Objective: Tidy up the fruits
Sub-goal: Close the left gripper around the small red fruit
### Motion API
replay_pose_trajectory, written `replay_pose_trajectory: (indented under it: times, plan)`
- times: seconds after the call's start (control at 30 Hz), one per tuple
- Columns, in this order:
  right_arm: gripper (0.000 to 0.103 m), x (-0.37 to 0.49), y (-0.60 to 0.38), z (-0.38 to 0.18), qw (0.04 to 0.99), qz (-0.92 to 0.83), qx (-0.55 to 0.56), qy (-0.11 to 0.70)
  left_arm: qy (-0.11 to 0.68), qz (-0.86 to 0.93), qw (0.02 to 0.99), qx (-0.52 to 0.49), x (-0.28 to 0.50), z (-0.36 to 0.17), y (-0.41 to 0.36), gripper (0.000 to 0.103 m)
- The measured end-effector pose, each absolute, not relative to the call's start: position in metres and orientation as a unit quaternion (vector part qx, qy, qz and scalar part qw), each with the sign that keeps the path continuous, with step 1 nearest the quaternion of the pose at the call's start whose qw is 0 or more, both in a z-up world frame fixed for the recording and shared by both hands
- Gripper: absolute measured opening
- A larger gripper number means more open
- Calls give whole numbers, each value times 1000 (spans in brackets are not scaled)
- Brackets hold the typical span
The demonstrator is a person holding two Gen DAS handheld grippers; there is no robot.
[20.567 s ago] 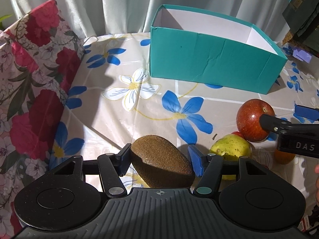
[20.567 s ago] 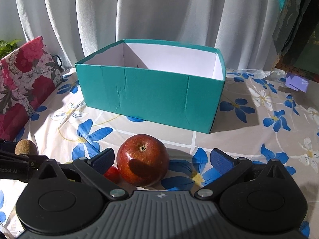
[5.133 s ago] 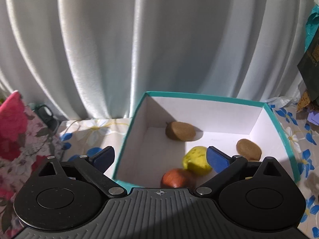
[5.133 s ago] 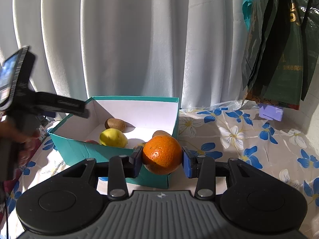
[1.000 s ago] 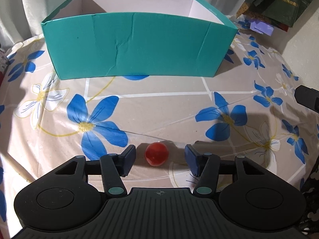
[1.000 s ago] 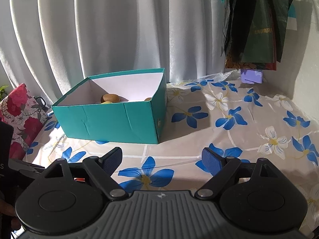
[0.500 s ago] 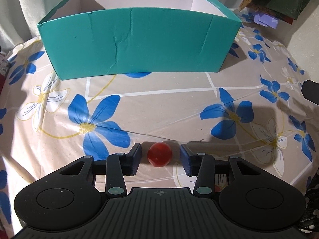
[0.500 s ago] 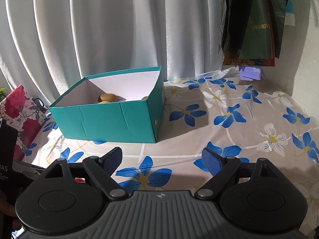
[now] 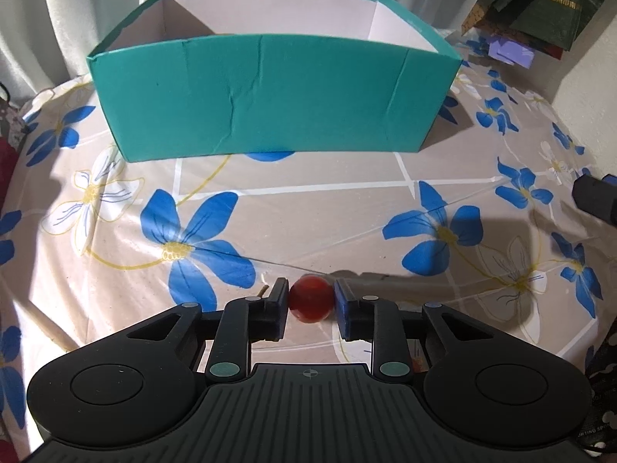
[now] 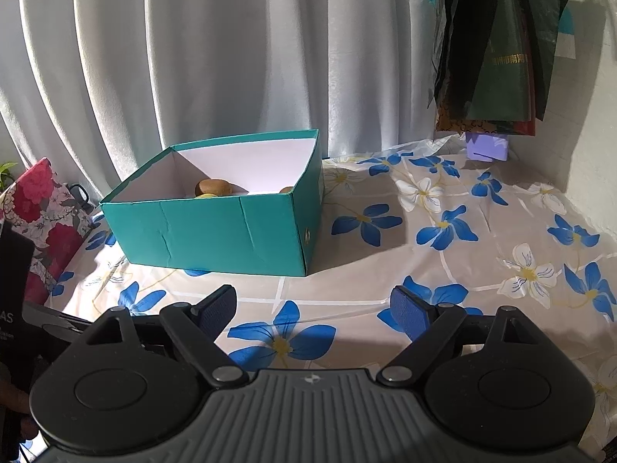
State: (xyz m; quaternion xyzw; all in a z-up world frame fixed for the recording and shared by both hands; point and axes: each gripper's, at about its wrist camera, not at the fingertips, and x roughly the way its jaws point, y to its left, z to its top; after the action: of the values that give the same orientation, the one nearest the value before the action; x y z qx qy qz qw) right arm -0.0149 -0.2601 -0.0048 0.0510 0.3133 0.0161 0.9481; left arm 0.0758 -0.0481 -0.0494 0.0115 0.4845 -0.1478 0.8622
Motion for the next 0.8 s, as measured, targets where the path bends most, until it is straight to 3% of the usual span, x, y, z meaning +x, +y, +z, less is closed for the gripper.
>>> replay_pose_trajectory:
  times: [0.63, 0.8]
  plan:
    - [87, -48, -233, -10, 942, 42, 6, 334, 438, -142, 888, -11, 40, -14, -29, 28]
    - [69, -60, -233, -20, 932, 47, -14, 360, 432, -145, 890, -13, 30, -10, -28, 28]
